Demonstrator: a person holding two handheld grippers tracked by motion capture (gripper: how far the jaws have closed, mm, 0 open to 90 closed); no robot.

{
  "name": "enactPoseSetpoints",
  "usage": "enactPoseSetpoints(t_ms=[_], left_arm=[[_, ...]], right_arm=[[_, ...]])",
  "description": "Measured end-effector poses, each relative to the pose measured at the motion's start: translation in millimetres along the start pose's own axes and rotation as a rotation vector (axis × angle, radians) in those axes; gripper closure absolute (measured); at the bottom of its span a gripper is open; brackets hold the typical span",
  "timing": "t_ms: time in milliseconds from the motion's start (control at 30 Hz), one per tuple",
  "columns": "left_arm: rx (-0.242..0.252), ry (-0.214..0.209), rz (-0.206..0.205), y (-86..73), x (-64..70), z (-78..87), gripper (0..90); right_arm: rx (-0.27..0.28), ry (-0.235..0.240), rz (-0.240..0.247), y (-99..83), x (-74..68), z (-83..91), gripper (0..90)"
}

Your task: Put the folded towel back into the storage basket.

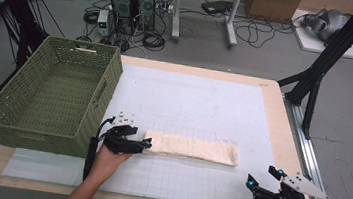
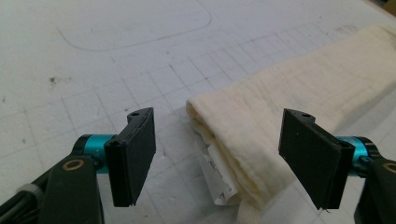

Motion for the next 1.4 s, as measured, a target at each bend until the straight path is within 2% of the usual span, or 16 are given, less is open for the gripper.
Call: enactPoseSetpoints(t_ms=[233,333,367,467,533,567,633,667,733,800,867,900,1033,1167,1300,1400], left_arm=[[-0.055,0.006,-0.001,-6.7,0.1,-3.5,32.2],[-0.068,-0.001,-0.011,-9.8,2.2,-6.1,35.0],[-0.084,0.008,-0.039,-11.7,3.8,-6.7,35.8],[-0.087,0.022,-0.039,-11.7,4.6,-7.2,37.0],[-0.089,0.043,-0.086,-13.0,7.6,-7.1,39.8],[-0.089,0.043,-0.086,-13.0,7.6,-7.1,41.5],[-0.089,0.008,-0.142,-14.1,15.8,-6.5,54.9],[-0.088,0.008,-0.160,-14.4,17.9,-7.3,58.6],[-0.087,0.005,-0.160,-14.7,19.3,-8.5,63.6],[-0.092,0.005,-0.143,-14.8,21.2,-9.8,68.4],[-0.092,-0.022,-0.134,-14.8,23.9,-10.5,78.1],[-0.092,-0.022,-0.134,-14.8,23.9,-10.5,81.3],[-0.093,-0.012,-0.140,-14.0,25.3,-10.3,82.8],[-0.084,-0.015,-0.136,-13.0,24.9,-8.5,82.8],[-0.038,-0.042,-0.134,-9.4,24.7,-2.8,82.9],[-0.011,-0.056,-0.132,-6.9,25.3,1.3,82.8]], right_arm=[[-0.008,0.001,0.001,-1.0,-0.1,-0.8,17.7],[-0.001,0.007,0.004,-0.5,-0.6,-1.9,17.7],[0.001,0.014,0.005,-0.7,-1.5,-2.0,17.7],[0.002,0.027,0.010,-0.6,-3.0,-2.7,17.7],[0.001,0.025,0.008,-0.4,-3.4,-2.8,17.6],[0.001,0.025,0.008,-0.4,-3.4,-2.8,17.6],[-0.002,0.026,0.011,-1.0,-4.2,-2.6,17.7],[-0.003,0.026,0.014,-1.0,-3.9,-2.8,17.7],[-0.001,0.024,0.008,-0.5,-3.6,-2.5,17.7],[-0.001,0.023,0.007,-0.2,-4.0,-2.2,17.7],[0.001,0.025,0.012,-0.3,-4.1,-2.3,17.6],[0.005,0.032,0.009,0.2,-4.7,-2.8,17.6],[0.006,0.022,0.003,0.0,-4.6,-4.7,17.6],[-0.032,0.023,0.012,-3.3,-2.9,-7.6,17.5],[-0.037,0.021,0.023,-3.0,-6.7,-18.6,17.4],[-0.058,0.053,0.044,-5.7,-12.6,-27.1,18.3]])
Point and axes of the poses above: each handheld gripper's, and its own axes: z roughly backward along the jaws, y roughly out of its top, x roughly to its right, the point moved 7 cm from there along -z, roughly forward along the jaws, and after that the axes turned 11 degrees about x, right-handed, at the moved point
